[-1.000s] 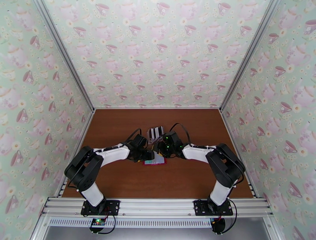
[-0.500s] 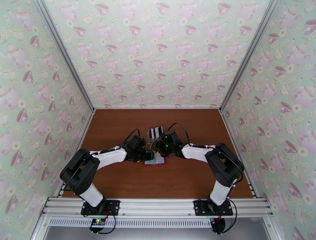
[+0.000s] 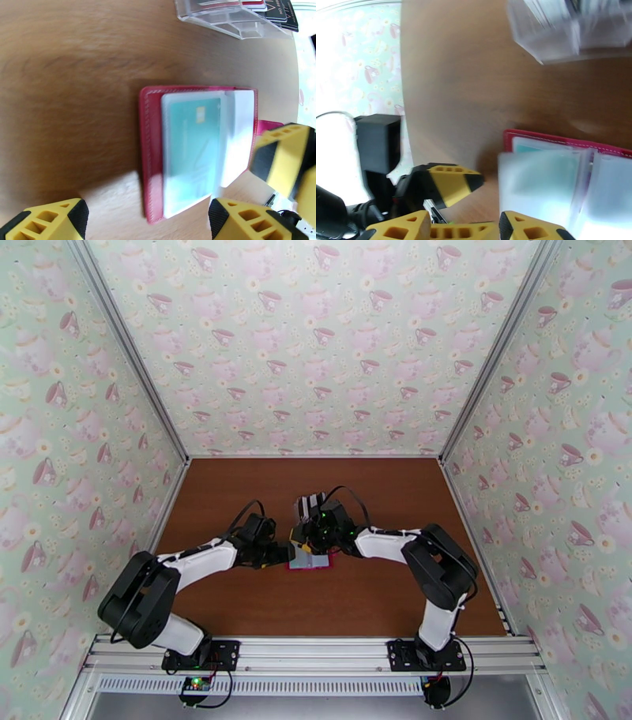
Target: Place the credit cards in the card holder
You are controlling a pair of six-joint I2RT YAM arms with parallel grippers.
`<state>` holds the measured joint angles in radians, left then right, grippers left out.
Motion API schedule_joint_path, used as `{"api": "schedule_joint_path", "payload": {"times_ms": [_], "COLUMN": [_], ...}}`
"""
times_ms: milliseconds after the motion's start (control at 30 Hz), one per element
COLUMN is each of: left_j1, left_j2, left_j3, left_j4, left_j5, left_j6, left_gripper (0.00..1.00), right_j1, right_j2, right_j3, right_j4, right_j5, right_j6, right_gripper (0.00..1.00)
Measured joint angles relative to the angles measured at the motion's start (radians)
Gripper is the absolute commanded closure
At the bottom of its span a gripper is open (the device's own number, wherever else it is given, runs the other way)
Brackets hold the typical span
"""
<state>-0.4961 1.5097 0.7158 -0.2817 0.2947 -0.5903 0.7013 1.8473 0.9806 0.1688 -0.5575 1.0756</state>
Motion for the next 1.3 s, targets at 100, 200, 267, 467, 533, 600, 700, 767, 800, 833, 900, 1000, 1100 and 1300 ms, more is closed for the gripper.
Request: {"api": "schedule_joint_path", "payload": {"times_ms": [100,200,267,467,533,600,700,767,800,833,900,1000,1100,1300], "left_j1": [0.0,0.0,0.0,0.0,0.001,0.001,0.002,0.002,0.003,0.004,0.008,0.019,0.033,0.048], "left_j2": [-0.002,-0.002,0.004,0.045,0.055,0.062,0.074,0.083,0.089,0.094,0.11,0.125,0.13,0.136], "left_j3": [-0.015,-0.026,-0.028,-0.009,0.003,0.012,0.027,0.039,0.046,0.053,0.068,0.084,0.09,0.098], "left_j4": [0.021,0.042,0.052,0.046,0.033,0.023,0.003,-0.012,-0.022,-0.03,-0.056,-0.078,-0.084,-0.094], "left_j5": [0.003,0.008,0.01,0.012,0.012,0.012,0.008,0.005,0.005,0.005,0.005,0.019,0.042,0.068], "left_j6": [0.0,-0.001,-0.005,-0.01,-0.013,-0.016,-0.023,-0.026,-0.029,-0.031,-0.037,-0.041,-0.046,-0.046], "left_gripper": [0.13,0.13,0.13,0.13,0.13,0.14,0.15,0.16,0.16,0.16,0.17,0.17,0.17,0.17], "right_j1": [0.0,-0.001,-0.001,-0.001,-0.001,-0.001,-0.001,0.0,0.002,0.006,0.011,0.017,0.025,0.04], "right_j2": [0.025,0.045,0.053,0.059,0.059,0.059,0.059,0.059,0.059,0.059,0.058,0.054,0.051,0.051], "right_j3": [0.0,0.0,0.0,-0.006,-0.014,-0.018,-0.021,-0.03,-0.034,-0.039,-0.051,-0.076,-0.098,-0.113], "right_j4": [0.006,0.006,0.006,0.006,0.005,0.006,0.012,0.032,0.043,0.053,0.08,0.129,0.171,0.213], "right_j5": [-0.001,-0.001,-0.001,0.014,0.03,0.04,0.056,0.065,0.072,0.078,0.092,0.118,0.144,0.18], "right_j6": [0.003,0.002,0.002,-0.008,-0.01,-0.011,-0.01,0.0,0.006,0.014,0.032,0.064,0.092,0.14], "right_gripper": [0.49,0.49,0.49,0.49,0.49,0.49,0.49,0.49,0.49,0.49,0.5,0.5,0.49,0.5]}}
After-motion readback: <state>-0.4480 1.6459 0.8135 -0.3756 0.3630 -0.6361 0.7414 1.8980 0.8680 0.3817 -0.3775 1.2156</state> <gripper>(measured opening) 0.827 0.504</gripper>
